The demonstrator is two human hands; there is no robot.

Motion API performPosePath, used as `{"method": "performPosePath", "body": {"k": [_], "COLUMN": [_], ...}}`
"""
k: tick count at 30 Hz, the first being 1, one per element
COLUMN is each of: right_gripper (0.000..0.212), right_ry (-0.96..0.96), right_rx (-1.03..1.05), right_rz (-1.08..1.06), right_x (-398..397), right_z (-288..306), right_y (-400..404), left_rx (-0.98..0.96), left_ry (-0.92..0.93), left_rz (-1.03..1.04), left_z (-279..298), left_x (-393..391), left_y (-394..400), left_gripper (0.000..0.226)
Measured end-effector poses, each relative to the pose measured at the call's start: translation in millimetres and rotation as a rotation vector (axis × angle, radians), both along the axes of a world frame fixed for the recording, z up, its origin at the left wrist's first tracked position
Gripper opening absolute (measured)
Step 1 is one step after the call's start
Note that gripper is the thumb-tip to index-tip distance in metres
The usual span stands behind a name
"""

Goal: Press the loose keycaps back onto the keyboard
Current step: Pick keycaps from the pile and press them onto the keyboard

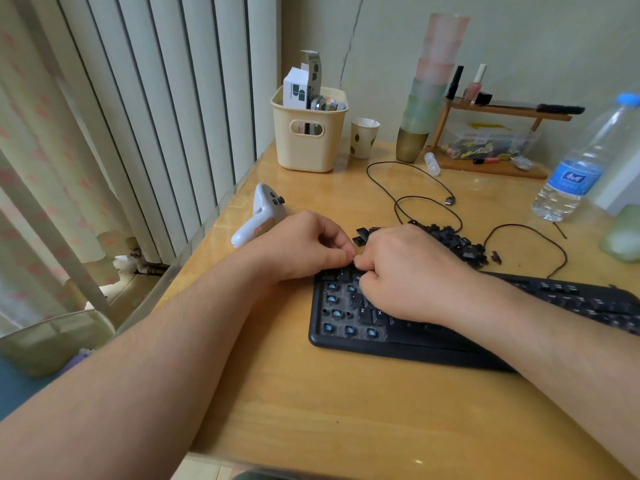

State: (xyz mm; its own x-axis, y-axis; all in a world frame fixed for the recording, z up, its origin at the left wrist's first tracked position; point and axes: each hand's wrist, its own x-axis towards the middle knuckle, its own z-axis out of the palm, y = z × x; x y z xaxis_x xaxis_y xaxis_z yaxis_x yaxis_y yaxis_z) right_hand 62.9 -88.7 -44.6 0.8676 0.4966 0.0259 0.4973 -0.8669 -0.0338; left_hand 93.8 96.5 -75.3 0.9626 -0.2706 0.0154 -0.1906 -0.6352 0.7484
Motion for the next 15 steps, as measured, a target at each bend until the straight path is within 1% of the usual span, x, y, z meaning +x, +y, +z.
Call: {"method": "performPosePath", "body": {"k": [4,6,7,10,12,13,15], "right_gripper": [0.029,0.03,0.029,0.021,0.012,0.009,0.009], "right_ry": [-0.047,-0.072,-0.055,0.122,0.25,0.301,0.361], "right_rx": [-0.027,0.047,0.117,0.356,0.472,0.505,0.491], "right_rz": [0.027,0.005,-0.038,-0.21,-0.289,-0.31,-0.318], "right_x": [-3,-3,-1,10,22,28,37], "right_z": [-8,-11,-11,-4,-1,2,4], "right_y": [-3,-6,-6,-6,-8,-9,-9], "left_rx": [-0.021,-0.023,-0.024,-0.024,-0.018,-0.015,-0.011], "left_ry": [0.034,0.039,0.04,0.053,0.061,0.064,0.072], "left_rz": [0.01,0.009,0.011,0.012,0.014,0.017,0.025], "left_z": [2,2,1,0,1,1,2], "left_x": [-1,-1,-1,-2,-2,-1,0], "left_y": [1,0,0,-2,-3,-3,-4], "left_gripper": [0.003,0.004,0.005,0.009,0.008,0.007,0.007]}}
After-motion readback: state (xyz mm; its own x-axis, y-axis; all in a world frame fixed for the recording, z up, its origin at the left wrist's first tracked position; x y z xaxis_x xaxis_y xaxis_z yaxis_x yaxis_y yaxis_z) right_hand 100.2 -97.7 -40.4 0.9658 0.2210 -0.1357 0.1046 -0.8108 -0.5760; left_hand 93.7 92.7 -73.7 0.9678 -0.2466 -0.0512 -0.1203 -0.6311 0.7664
